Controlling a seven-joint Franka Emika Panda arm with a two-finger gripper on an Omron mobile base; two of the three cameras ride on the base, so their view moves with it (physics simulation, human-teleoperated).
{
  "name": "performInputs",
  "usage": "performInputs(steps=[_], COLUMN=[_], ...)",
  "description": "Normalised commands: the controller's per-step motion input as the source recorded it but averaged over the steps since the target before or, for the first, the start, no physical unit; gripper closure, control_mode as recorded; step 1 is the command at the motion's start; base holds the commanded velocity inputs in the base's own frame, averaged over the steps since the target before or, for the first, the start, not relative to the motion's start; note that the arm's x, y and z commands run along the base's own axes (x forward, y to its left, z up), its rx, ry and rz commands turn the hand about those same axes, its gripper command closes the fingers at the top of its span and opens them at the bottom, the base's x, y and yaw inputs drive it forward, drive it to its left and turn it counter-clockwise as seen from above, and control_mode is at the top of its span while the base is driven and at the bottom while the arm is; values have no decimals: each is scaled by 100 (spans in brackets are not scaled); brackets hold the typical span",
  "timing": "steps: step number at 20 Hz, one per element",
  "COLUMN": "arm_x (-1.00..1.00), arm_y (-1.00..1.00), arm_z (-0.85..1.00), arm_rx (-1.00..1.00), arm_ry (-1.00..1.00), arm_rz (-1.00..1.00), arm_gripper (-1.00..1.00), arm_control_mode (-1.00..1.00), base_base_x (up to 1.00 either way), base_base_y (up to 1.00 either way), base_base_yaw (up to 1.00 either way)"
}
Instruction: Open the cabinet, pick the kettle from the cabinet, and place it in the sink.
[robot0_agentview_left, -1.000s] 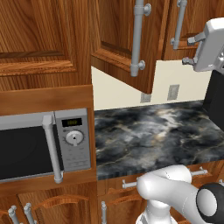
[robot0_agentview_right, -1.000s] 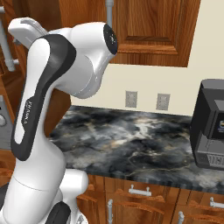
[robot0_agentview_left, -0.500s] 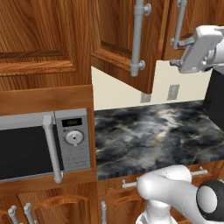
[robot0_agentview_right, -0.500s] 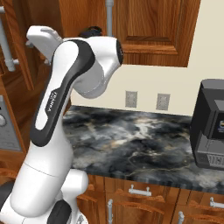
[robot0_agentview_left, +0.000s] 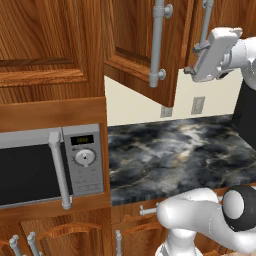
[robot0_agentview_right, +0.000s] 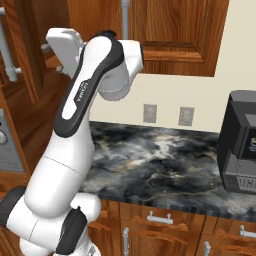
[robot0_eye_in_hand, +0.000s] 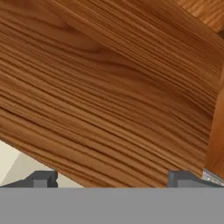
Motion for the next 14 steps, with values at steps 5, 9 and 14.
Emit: performInputs(steps=[5, 9, 14], arm_x=[43, 30, 18], arm_y=[27, 33, 38], arm_z=[-9, -5, -3], arm_rx=[0, 0, 0], arm_ry=[3, 0, 0], arm_rz=[8, 3, 0], arm_gripper=[-100, -100, -100], arm_control_mode=[-100, -100, -100], base_base_x=[0, 0, 0], base_base_y=[0, 0, 0], base_base_yaw=[0, 0, 0])
